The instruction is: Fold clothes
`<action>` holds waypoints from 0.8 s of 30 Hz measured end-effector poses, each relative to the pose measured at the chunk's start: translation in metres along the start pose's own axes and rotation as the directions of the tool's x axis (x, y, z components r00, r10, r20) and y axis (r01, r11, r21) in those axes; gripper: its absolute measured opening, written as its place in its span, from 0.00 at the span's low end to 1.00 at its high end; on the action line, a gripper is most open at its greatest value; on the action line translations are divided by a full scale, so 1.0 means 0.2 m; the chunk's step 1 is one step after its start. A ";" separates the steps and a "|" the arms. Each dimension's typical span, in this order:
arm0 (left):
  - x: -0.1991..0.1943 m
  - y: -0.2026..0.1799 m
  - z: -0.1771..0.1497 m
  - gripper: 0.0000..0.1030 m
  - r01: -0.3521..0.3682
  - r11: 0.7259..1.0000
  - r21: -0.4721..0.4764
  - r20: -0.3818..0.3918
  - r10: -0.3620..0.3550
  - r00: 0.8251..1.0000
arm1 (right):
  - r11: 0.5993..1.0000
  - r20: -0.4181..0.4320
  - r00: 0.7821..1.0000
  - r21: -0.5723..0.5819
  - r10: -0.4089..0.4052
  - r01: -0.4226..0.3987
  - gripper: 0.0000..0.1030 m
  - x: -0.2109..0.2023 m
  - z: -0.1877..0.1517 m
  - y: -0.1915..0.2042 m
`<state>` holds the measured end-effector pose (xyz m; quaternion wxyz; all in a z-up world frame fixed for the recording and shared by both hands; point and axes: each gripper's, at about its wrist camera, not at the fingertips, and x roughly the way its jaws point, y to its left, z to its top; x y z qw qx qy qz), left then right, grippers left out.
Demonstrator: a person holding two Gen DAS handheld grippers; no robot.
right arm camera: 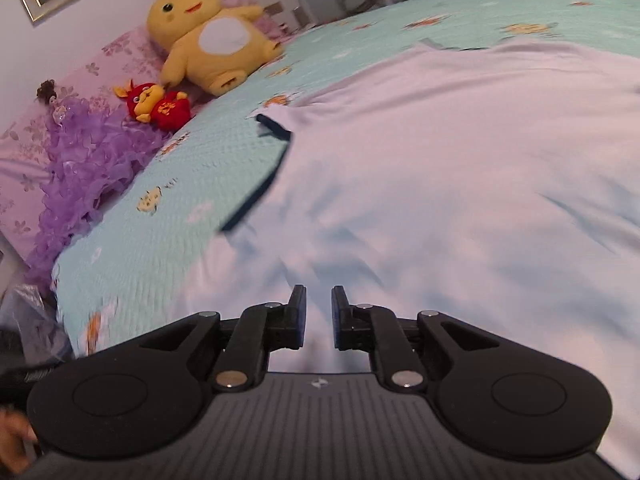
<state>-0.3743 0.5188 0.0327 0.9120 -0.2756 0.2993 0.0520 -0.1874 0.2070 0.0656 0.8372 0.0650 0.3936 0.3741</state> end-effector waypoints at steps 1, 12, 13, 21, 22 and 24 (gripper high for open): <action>0.01 -0.01 0.00 0.59 -0.010 1.000 0.006 -0.005 0.010 1.000 | 0.999 0.012 0.999 -0.006 -0.032 0.032 0.19 -0.10 -0.05 -0.03; -0.09 0.06 -0.02 0.05 -0.119 0.993 0.016 -0.084 0.120 0.989 | 0.886 0.051 0.962 -0.378 -0.269 0.268 0.39 -0.56 -0.46 -0.06; -0.10 0.08 -0.02 0.05 -0.119 0.993 -0.012 -0.078 0.117 0.990 | 0.872 0.048 0.962 -0.412 -0.269 0.264 0.40 -0.55 -0.49 -0.05; -0.22 0.11 -0.02 0.49 -0.082 0.981 -0.177 0.004 0.084 0.996 | 0.858 0.101 0.956 -0.423 -0.275 0.292 0.44 -0.62 -0.54 -0.04; -0.21 0.08 -0.02 0.53 -0.088 0.984 -0.152 0.002 0.090 0.996 | 0.869 0.115 0.952 -0.389 -0.282 0.304 0.45 -0.66 -0.53 -0.06; -0.20 0.02 -0.03 0.58 -0.105 0.990 -0.093 -0.007 0.104 0.995 | 0.890 0.137 0.944 -0.317 -0.300 0.329 0.47 -0.71 -0.51 -0.12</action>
